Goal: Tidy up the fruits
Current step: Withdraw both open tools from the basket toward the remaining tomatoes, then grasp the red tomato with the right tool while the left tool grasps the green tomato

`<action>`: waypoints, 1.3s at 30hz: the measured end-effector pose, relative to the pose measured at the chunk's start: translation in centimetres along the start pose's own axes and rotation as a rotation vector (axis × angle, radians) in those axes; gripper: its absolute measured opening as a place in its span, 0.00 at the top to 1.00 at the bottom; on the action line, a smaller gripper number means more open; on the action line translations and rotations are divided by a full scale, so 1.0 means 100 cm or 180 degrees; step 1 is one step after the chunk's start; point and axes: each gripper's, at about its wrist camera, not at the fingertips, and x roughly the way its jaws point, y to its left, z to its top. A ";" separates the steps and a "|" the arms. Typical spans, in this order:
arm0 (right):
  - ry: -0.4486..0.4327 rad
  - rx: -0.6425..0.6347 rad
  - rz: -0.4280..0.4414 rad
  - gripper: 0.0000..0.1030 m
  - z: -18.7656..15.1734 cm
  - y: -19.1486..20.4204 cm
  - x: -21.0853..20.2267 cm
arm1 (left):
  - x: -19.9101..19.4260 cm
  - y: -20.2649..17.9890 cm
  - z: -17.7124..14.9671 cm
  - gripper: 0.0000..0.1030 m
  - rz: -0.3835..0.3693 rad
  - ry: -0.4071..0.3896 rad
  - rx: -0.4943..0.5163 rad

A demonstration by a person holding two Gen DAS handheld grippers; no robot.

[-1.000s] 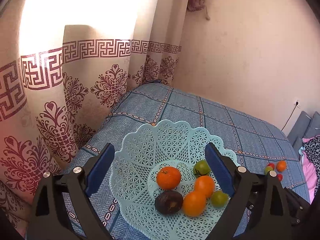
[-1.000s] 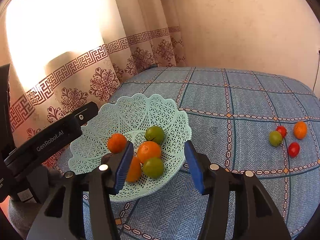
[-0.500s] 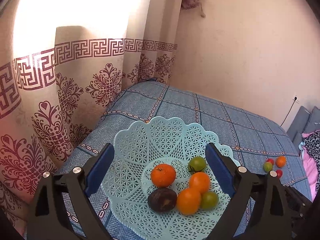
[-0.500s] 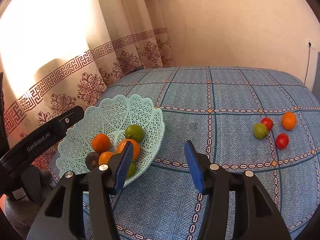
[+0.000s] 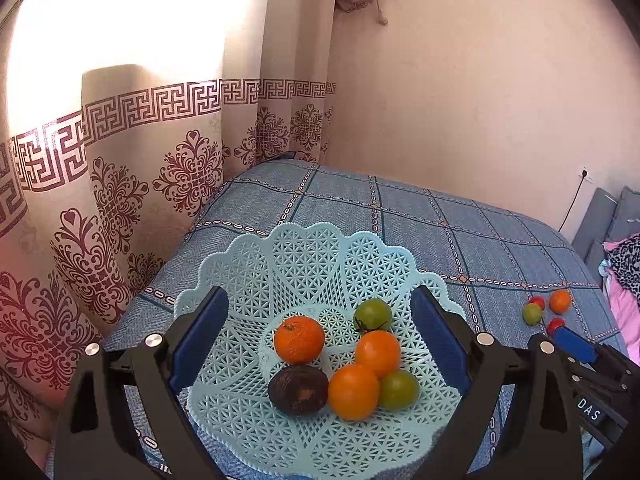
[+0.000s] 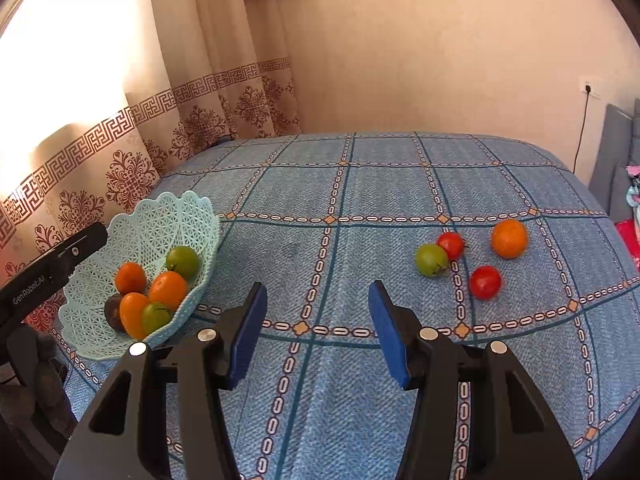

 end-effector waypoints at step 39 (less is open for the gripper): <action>0.0448 0.0319 -0.0092 0.63 0.005 -0.142 0.057 | 0.039 -0.198 -0.024 0.09 -0.0671 0.0566 0.0962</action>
